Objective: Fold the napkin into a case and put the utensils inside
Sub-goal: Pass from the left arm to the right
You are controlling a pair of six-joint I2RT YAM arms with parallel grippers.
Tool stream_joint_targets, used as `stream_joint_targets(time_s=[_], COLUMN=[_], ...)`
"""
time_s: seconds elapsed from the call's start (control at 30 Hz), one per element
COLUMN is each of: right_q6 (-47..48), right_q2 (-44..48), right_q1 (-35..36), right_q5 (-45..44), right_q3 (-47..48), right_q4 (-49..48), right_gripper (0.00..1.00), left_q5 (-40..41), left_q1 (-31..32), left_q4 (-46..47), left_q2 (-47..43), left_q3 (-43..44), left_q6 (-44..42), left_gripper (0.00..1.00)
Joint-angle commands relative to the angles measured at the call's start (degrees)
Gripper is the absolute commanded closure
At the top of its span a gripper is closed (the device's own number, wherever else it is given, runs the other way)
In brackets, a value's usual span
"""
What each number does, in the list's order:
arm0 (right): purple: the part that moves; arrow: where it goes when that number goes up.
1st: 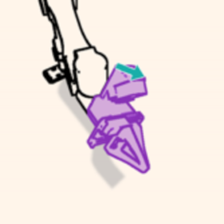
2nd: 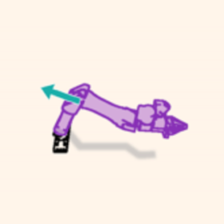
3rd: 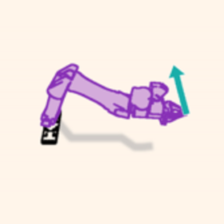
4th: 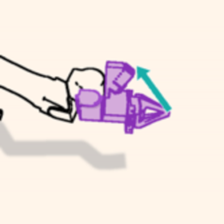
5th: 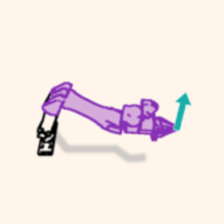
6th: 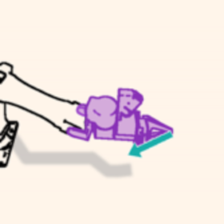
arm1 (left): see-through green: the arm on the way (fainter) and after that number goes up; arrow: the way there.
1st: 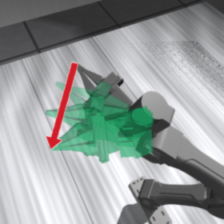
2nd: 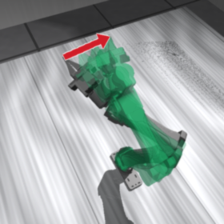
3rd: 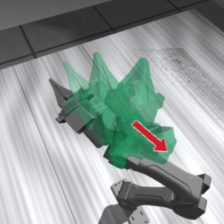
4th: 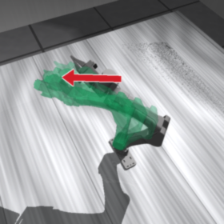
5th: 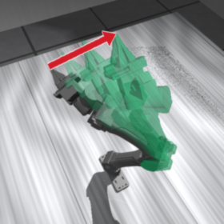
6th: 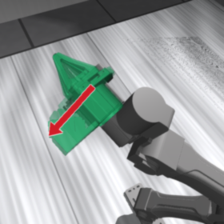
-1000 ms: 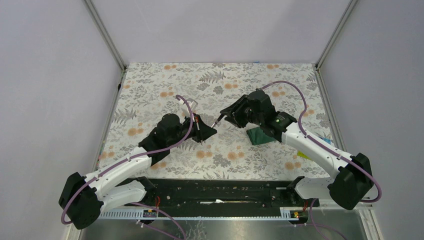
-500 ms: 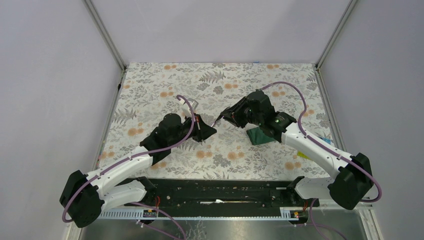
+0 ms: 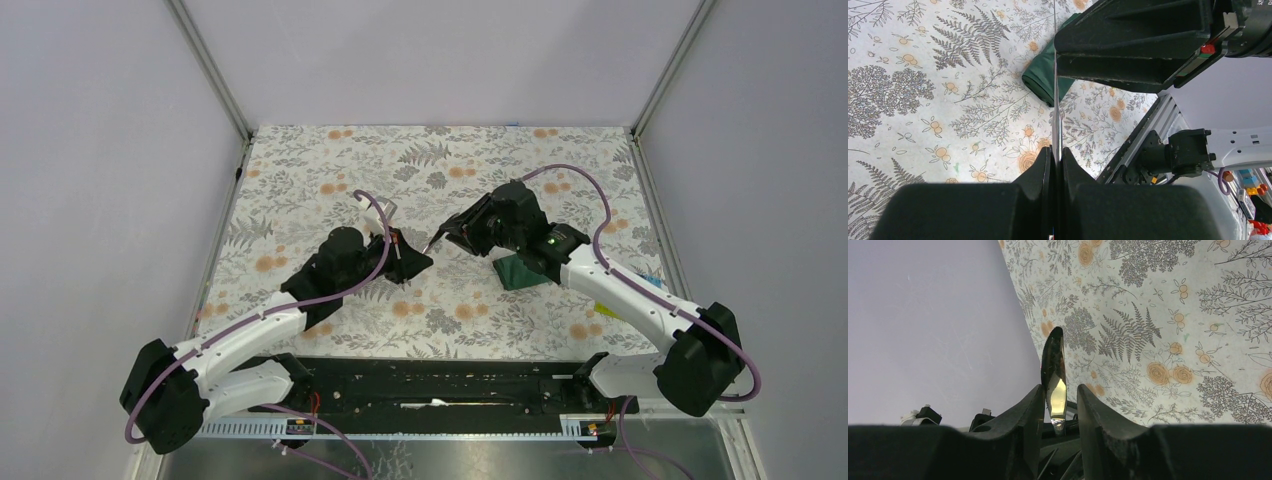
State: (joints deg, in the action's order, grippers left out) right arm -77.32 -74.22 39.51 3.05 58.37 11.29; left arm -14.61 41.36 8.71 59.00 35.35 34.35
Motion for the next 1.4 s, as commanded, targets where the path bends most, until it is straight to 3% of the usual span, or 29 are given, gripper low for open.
stream_joint_targets(time_s=[0.0, 0.77, 0.97, 1.2, 1.37], right_q6=[-0.7, -0.8, -1.1, -1.1, -1.1], right_q2=[-0.5, -0.3, -0.1, -0.7, -0.8], right_q1=[0.9, 0.9, 1.0, 0.9, 0.9], right_q5=[-0.4, -0.1, -0.4, -0.1, -0.6], right_q3=[2.0, 1.8, 1.2, 1.4, 1.6], right_q4=[-0.8, -2.6, -2.3, -2.2, -2.1], right_gripper=[0.64, 0.55, 0.68, 0.65, 0.72], left_q5=[-0.2, -0.1, 0.3, 0.1, 0.1], left_q1=[0.5, 0.7, 0.7, 0.7, 0.7], left_q4=[5.2, 5.1, 5.1, 5.0, 5.1], left_q2=[0.0, 0.5, 0.0, -0.2, -0.3], left_q3=[1.5, 1.1, 0.9, 1.1, 1.0], left_q6=[-1.0, -1.7, -1.7, -1.7, -1.7], left_gripper=[1.00, 1.00, 1.00, 1.00, 1.00])
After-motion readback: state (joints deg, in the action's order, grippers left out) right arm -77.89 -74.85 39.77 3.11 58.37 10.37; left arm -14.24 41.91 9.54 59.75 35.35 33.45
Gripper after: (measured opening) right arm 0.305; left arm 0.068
